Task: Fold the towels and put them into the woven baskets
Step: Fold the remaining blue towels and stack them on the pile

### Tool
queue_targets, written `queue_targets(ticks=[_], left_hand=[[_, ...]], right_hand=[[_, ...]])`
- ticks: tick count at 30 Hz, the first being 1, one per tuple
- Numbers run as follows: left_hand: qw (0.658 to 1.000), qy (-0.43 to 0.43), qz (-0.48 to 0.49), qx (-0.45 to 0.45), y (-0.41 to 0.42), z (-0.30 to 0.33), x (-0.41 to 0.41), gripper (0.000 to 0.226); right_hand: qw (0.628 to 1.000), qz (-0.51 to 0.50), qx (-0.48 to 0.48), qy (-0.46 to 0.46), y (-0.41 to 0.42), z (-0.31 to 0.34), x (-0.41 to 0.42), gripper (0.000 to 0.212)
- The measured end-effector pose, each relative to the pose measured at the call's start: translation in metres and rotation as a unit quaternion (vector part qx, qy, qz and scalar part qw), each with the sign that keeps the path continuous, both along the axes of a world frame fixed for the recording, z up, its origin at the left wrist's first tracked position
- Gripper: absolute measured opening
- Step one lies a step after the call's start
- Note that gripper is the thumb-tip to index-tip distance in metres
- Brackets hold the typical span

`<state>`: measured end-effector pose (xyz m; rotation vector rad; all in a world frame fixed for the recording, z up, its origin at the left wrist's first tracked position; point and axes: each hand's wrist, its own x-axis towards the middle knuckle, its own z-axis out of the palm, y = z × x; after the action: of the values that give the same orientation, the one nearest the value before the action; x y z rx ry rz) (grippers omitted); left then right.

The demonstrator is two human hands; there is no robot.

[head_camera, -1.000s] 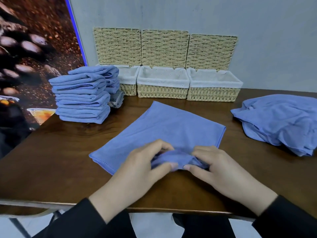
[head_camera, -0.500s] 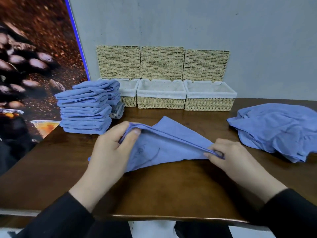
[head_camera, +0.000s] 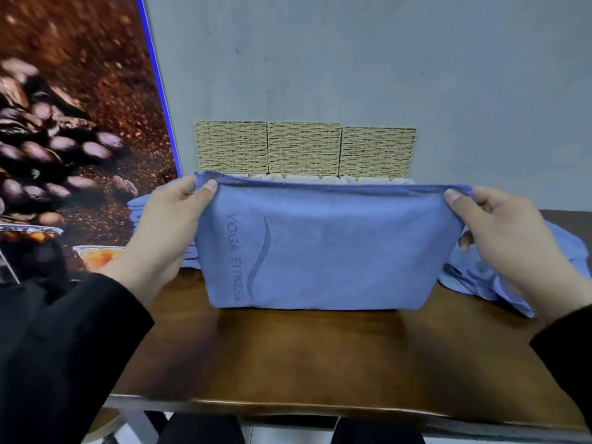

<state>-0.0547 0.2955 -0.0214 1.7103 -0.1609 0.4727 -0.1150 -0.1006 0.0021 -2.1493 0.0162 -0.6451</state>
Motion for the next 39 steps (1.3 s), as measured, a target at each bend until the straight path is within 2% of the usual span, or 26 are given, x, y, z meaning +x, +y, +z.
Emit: queue_targets(ticks=[2, 5, 8, 10, 13, 16, 19, 22, 24, 26, 28, 30, 32, 34, 36, 39], left_hand=[[0.999, 0.008, 0.017, 0.049, 0.005, 0.004, 0.011, 0.068], [0.992, 0.025, 0.060, 0.106, -0.003, 0.015, 0.023, 0.055], [0.993, 0.083, 0.041, 0.073, -0.015, 0.029, 0.041, 0.034], [0.994, 0.106, 0.011, 0.022, -0.022, 0.040, 0.051, 0.020], [0.999, 0.036, 0.000, -0.035, -0.031, 0.057, 0.060, 0.009], [0.998, -0.022, 0.003, -0.063, -0.035, 0.062, 0.054, 0.016], [0.998, -0.039, 0.010, -0.052, -0.029, 0.036, 0.039, 0.024], [0.998, -0.003, -0.011, 0.062, -0.017, -0.019, 0.024, 0.018], [0.981, 0.030, -0.070, 0.179, -0.004, -0.061, 0.009, 0.016], [0.949, 0.053, -0.141, 0.276, 0.011, -0.099, -0.006, 0.014], [0.909, 0.039, -0.166, 0.380, 0.026, -0.123, -0.013, 0.015], [0.897, 0.012, -0.159, 0.413, 0.034, -0.127, -0.016, 0.028], [0.906, -0.040, -0.134, 0.399, 0.027, -0.121, -0.011, 0.039], [0.912, -0.064, -0.108, 0.391, 0.005, -0.111, -0.003, 0.040], [0.902, -0.042, -0.110, 0.415, -0.021, -0.109, 0.009, 0.040], [0.851, 0.035, -0.145, 0.504, -0.050, -0.125, 0.014, 0.072]], right_hand=[[0.999, 0.008, -0.013, 0.032, -0.006, 0.009, 0.006, 0.040], [0.995, 0.043, 0.028, 0.085, -0.009, 0.016, 0.023, 0.034], [0.977, 0.095, 0.151, 0.115, -0.005, 0.020, 0.044, 0.029], [0.976, 0.093, 0.181, 0.079, -0.006, 0.025, 0.059, 0.026], [0.983, 0.090, 0.162, -0.015, -0.007, 0.036, 0.077, 0.025], [0.978, 0.099, 0.160, -0.089, -0.009, 0.036, 0.078, 0.022], [0.977, 0.101, 0.157, -0.101, -0.010, 0.013, 0.062, 0.022], [0.996, 0.071, 0.036, -0.043, -0.016, -0.038, 0.042, 0.022], [0.992, 0.115, -0.055, 0.025, -0.026, -0.082, 0.029, 0.025], [0.966, 0.194, -0.115, 0.125, -0.038, -0.122, 0.018, 0.021], [0.932, 0.253, -0.150, 0.211, -0.049, -0.144, 0.010, 0.012], [0.930, 0.261, -0.154, 0.208, -0.051, -0.145, 0.006, 0.019], [0.953, 0.218, -0.148, 0.152, -0.042, -0.138, 0.012, 0.022], [0.967, 0.169, -0.153, 0.113, -0.028, -0.135, 0.027, 0.023], [0.964, 0.157, -0.193, 0.094, -0.011, -0.135, 0.042, 0.023], [0.925, 0.200, -0.280, 0.160, 0.009, -0.144, 0.054, 0.043]])
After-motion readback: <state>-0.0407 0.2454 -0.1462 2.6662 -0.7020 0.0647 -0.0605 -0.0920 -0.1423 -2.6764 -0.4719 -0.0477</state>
